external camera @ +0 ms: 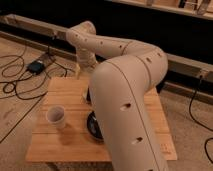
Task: Move the arm in a circular motion
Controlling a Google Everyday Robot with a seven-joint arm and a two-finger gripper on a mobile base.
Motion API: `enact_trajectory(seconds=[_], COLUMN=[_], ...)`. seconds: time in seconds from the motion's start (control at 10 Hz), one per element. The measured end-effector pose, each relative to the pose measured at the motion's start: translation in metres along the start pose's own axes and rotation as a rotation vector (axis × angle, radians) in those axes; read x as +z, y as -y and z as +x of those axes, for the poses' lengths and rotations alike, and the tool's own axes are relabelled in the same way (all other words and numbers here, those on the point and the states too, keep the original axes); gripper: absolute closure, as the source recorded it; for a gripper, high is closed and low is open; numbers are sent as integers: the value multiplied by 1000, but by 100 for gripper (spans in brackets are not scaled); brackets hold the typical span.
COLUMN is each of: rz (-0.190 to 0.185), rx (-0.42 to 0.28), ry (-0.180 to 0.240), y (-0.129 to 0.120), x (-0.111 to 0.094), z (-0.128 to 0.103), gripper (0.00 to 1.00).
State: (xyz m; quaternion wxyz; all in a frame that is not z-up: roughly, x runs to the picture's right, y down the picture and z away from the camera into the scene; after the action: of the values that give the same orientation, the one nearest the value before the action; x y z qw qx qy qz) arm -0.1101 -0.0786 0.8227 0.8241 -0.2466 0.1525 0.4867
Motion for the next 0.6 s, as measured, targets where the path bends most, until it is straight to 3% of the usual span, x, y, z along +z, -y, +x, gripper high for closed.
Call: enact_trajectory(seconds=[0.3,0.6], rz=[-33,-36], rx=[-195,-363], ry=[16,0], y=[-80,-132], x=[-1,-5], z=[-8,25], gripper=[20,20])
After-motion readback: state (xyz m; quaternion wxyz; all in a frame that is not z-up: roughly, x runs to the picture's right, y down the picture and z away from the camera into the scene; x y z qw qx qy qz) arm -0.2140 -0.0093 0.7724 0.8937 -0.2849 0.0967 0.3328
